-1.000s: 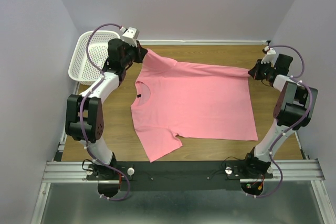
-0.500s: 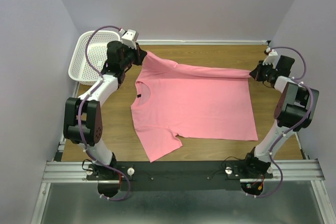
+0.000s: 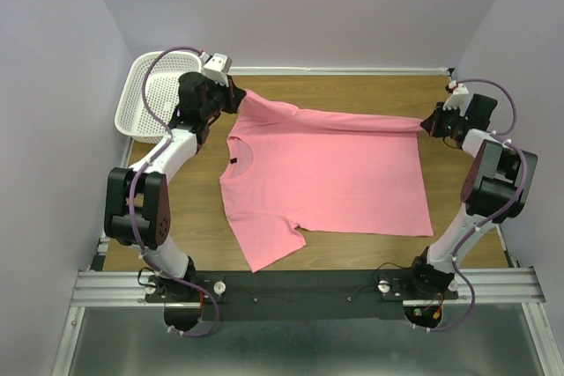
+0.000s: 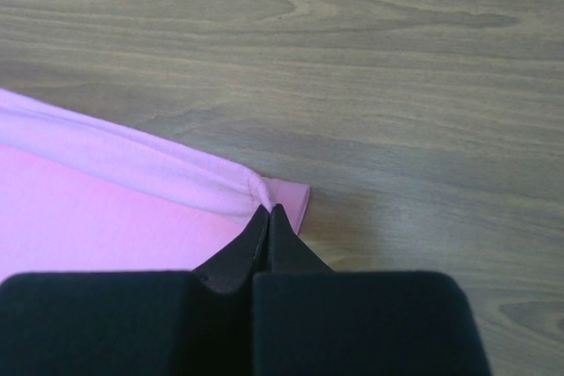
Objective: Fold and stack the t-shirts
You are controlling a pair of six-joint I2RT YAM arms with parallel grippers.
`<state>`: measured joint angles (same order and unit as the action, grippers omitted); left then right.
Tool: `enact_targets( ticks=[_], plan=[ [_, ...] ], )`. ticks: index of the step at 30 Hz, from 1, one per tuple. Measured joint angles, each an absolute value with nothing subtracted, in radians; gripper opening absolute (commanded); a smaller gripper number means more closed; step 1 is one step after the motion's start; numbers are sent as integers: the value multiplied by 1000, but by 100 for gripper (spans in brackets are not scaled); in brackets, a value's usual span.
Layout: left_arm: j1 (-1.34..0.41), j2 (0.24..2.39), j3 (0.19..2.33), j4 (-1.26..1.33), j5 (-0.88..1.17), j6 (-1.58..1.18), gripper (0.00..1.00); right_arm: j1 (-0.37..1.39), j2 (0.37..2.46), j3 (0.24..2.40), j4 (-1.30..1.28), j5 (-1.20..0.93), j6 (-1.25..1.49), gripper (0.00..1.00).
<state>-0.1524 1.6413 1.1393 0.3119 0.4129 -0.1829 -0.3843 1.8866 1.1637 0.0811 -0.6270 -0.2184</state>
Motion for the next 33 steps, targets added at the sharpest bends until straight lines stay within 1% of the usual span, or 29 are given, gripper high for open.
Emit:
enact_targets(
  ticks=[14, 33],
  plan=[
    [-152, 1619, 1116, 308, 411, -183, 0, -392, 1868, 1136, 81, -634, -229, 1],
    [-148, 1619, 1116, 303, 379, -175, 0, -400, 1772, 1040, 81, -653, -263, 0]
  ],
)
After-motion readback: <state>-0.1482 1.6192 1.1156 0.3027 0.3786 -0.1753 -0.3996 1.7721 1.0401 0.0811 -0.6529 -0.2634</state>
